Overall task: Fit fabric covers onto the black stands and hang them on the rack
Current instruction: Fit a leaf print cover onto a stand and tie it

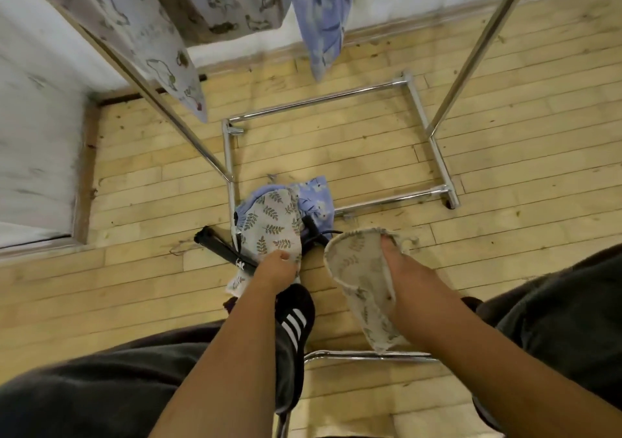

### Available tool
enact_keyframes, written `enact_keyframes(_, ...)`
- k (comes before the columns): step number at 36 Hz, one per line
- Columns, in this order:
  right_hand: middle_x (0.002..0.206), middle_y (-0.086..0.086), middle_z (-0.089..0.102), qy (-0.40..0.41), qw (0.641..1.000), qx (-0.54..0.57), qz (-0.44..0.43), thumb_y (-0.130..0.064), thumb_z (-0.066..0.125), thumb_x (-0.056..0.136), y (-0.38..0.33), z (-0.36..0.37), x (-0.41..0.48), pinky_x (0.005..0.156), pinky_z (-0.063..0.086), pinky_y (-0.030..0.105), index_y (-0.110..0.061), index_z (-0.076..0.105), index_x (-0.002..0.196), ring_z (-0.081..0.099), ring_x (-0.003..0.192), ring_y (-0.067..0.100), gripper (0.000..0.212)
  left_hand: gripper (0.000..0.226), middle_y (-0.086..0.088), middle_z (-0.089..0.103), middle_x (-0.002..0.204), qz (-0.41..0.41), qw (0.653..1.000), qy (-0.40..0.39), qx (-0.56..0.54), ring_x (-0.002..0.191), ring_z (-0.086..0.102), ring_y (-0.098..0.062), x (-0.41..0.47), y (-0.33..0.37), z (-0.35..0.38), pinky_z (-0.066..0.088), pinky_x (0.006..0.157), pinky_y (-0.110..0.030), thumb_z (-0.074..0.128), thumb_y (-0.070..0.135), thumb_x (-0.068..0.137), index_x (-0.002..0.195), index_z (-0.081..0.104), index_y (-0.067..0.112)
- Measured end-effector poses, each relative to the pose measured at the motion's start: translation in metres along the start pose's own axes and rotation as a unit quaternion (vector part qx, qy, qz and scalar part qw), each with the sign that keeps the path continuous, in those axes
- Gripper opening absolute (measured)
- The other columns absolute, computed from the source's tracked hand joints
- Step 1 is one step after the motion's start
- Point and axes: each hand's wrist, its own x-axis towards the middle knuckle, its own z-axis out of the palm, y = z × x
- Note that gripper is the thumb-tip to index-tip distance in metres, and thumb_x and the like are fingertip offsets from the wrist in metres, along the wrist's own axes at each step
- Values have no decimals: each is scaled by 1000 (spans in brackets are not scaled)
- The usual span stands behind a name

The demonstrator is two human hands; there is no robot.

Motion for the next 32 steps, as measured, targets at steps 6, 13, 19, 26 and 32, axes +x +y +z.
enact_keyframes(6,147,9,41,-7,999,-12,-35,-5,56,96,-20,7,-6,101,42,31,-23,5,163,49,126,26,86,57,-15,52,144,-54,998,3,-29,124,55,-36,35,-32,11,48,105,-39,59,28,96,150,42,21)
enact_keyframes(13,149,9,41,-26,999,-39,-25,-4,57,94,-31,7,-8,107,44,41,-20,15,162,48,130,29,82,63,-19,47,144,-101,994,46,1,126,50,-41,60,-60,20,45,105,-42,66,38,91,148,43,29)
enact_keyframes(19,148,2,43,-44,999,-21,-3,-7,59,95,-31,6,-4,105,45,32,-28,6,164,51,127,23,89,83,-15,50,146,-101,995,-17,16,128,52,-39,79,-68,30,45,109,-49,71,34,87,157,27,32)
enact_keyframes(26,148,-12,49,-65,997,33,27,-21,62,99,-34,1,-5,91,53,19,-46,-17,158,55,103,4,102,65,-9,57,136,-67,996,-23,47,125,54,-33,80,-65,36,46,107,-47,75,41,85,143,46,31)
enact_keyframes(32,147,-11,49,-51,998,14,19,-16,66,96,-24,1,-5,86,49,18,-45,-16,159,51,104,7,107,43,-10,65,118,-11,997,56,47,100,62,-30,72,-48,22,54,86,-39,65,16,92,129,49,32)
